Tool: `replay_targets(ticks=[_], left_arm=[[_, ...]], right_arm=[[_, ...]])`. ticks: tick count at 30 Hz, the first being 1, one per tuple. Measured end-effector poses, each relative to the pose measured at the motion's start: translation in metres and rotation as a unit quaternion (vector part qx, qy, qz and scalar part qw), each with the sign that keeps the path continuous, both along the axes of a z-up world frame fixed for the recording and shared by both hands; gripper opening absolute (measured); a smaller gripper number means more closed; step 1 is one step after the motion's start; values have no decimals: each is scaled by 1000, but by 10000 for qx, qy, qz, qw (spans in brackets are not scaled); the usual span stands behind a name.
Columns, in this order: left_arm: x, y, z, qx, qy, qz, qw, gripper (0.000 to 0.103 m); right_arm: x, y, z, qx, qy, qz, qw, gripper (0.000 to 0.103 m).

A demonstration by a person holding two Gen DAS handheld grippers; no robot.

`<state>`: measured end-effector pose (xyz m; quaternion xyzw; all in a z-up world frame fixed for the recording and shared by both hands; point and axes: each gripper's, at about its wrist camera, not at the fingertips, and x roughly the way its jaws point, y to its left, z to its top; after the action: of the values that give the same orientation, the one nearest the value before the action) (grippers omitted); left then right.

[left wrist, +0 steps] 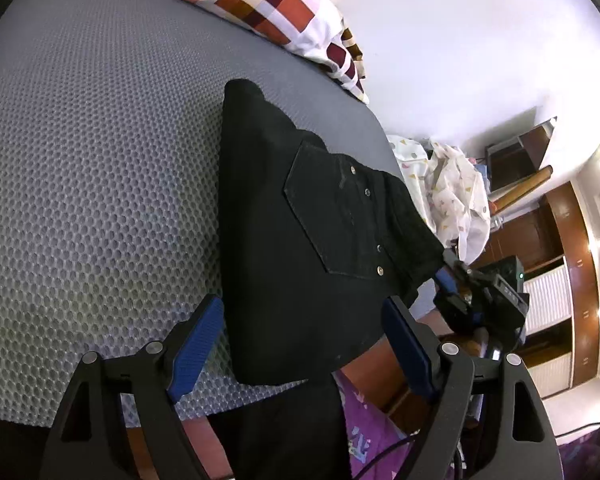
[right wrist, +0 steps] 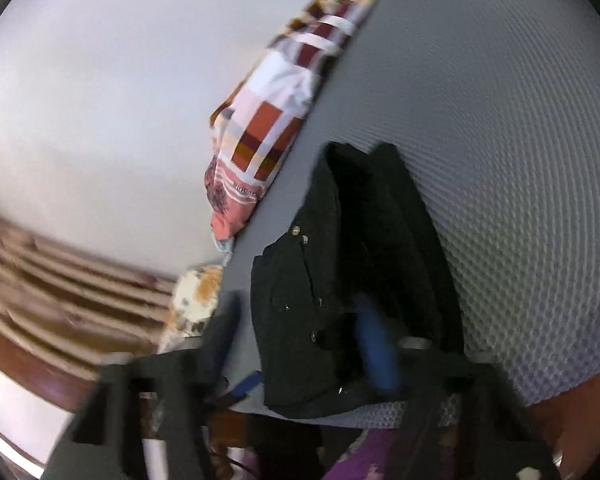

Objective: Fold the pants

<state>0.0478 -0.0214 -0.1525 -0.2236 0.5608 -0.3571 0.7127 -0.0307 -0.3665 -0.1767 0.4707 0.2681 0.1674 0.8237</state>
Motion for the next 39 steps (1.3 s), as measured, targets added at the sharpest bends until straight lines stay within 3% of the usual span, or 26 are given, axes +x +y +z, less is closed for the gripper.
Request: replay_targets(ticks=[3, 4, 6, 10, 19, 22, 25, 33, 36, 39], left_arm=[[-1, -2, -2, 27, 39, -53, 10000, 81], [-1, -3, -3, 44, 45, -68, 10000, 81], [-2, -6, -1, 118, -2, -105, 9999, 81], [1, -9, 5, 147, -100, -86, 9998, 81], [3, -2, 1, 54, -29, -13, 10000, 81], [1, -6, -6, 215, 23, -133, 9997, 81], [-1, -10, -11, 302, 49, -206, 9993, 81], [1, -13, -12, 349, -20, -205, 9992, 81], [2, -15, -16, 422, 38, -220, 9989, 81], [2, -16, -18, 429, 82, -199, 9988, 81]], right_arm=[[14, 7, -6, -88, 319, 343, 9989, 19], [19, 8, -11, 30, 434, 443, 9981, 27], [21, 5, -17, 89, 611, 314, 9976, 33], [19, -2, -25, 0, 989, 143, 9950, 15], [-20, -7, -3, 528, 497, 263, 9970, 13], [-20, -12, -30, 631, 851, 206, 9942, 13], [-18, -18, -61, 1112, 1035, 154, 9883, 12], [-20, -15, -43, 827, 1028, 195, 9911, 12], [-19, -19, -58, 1231, 1069, 195, 9864, 11], [-24, -20, -53, 1201, 1072, 184, 9868, 14]])
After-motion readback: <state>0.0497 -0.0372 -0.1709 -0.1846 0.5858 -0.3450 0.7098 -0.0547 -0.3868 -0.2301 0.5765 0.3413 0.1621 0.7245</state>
